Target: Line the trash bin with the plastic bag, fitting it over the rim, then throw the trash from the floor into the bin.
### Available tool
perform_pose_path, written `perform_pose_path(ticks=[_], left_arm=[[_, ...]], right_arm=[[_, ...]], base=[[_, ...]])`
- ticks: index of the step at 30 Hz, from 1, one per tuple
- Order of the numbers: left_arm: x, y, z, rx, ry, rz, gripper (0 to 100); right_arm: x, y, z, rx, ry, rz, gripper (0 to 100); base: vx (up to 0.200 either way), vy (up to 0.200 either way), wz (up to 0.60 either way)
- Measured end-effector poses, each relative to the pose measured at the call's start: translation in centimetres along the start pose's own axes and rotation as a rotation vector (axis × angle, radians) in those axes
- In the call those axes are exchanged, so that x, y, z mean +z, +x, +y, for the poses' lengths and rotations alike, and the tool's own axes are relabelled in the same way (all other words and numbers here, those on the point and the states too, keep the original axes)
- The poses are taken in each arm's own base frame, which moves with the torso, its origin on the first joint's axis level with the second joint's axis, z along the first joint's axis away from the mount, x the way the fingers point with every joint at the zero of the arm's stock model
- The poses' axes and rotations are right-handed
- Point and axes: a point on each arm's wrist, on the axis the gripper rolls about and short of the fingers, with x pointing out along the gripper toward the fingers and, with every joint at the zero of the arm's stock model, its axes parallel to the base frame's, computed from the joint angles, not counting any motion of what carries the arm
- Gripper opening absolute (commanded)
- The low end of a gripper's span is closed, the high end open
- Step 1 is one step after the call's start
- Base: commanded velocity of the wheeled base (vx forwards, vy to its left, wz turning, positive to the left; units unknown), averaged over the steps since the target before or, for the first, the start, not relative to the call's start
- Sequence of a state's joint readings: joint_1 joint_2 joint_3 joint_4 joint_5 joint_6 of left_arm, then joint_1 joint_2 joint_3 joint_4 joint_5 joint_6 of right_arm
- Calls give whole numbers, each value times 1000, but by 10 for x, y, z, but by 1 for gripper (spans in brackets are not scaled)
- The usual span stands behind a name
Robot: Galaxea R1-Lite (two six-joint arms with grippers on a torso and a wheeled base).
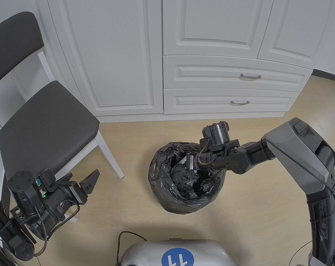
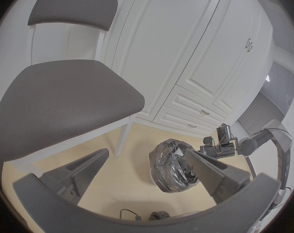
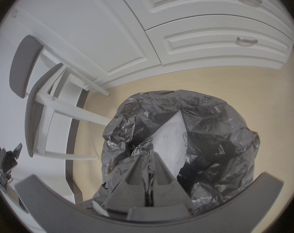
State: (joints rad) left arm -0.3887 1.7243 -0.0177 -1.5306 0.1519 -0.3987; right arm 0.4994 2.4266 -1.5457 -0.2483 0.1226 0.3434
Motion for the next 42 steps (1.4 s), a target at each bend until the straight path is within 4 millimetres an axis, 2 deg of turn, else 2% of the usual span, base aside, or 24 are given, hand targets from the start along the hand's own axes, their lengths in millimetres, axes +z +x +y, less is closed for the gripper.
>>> perform_pose_path(ticks=[5,8,11,16,22,32,38,42], left_arm=[[0,0,1,8,-3,-1,100],[0,1,2,11,-4,-1,100],[0,1,2,13,-4,-1,100],[0,1,3,15,-6,-1,100],[0,1,3,16,-7,-2,100],[-1,2,3,22,-25,2,100],[-2,3,4,28,-34,8,100],[-2,3,4,30,-36,10,100]], right_arm=[[6,7,-1,32,17,-101,0],[4,6,-1,31,14,-101,0],[0,2,-1,13,10,-40,0],[-11,-6,-1,-52,23,161,0],[-5,-10,4,-67,31,257,0],[5,5,2,-42,116,252,0],[13,13,-5,-47,189,279,0],[11,24,-19,-71,249,294,0]], base=[[0,0,0],[0,0,0],[0,0,0],[0,0,0],[0,0,0],[0,0,0],[0,0,0],[0,0,0]])
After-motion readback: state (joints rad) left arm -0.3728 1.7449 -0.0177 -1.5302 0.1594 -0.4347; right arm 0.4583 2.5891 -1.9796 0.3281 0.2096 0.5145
